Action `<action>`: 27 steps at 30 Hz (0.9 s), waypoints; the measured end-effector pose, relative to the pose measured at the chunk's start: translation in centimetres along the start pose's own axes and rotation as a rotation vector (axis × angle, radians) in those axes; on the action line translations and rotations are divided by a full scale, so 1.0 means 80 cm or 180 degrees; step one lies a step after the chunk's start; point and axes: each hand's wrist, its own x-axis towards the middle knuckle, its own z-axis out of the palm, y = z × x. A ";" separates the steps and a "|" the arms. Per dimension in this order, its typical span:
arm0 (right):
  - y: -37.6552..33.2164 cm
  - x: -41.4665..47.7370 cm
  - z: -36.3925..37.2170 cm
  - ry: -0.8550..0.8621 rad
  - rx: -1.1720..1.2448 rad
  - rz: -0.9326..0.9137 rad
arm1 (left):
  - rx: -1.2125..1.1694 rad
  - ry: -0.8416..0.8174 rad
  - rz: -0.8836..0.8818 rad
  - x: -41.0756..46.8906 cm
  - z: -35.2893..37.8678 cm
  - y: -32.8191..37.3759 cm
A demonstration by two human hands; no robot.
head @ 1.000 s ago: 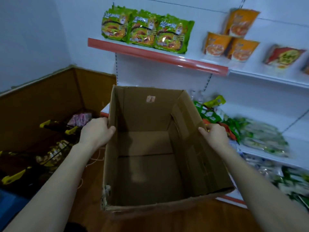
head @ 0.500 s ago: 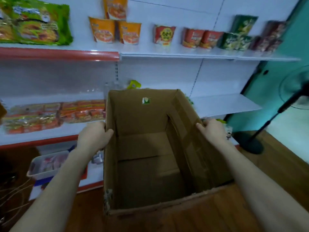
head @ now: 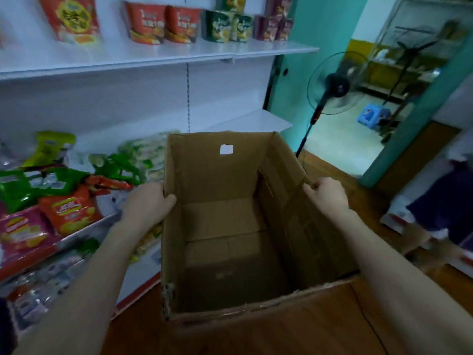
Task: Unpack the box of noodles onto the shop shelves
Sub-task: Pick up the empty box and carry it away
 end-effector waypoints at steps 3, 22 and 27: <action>0.034 0.016 -0.010 0.0069 -0.0009 0.0314 | -0.0036 -0.0191 0.0333 0.052 0.029 0.037; 0.272 -0.040 -0.094 0.1546 0.0036 0.2964 | -0.0097 -0.1246 0.3143 0.206 0.214 0.427; 0.362 -0.061 -0.132 0.1816 -0.0129 0.3500 | 0.0003 -0.1633 0.3654 0.173 0.272 0.566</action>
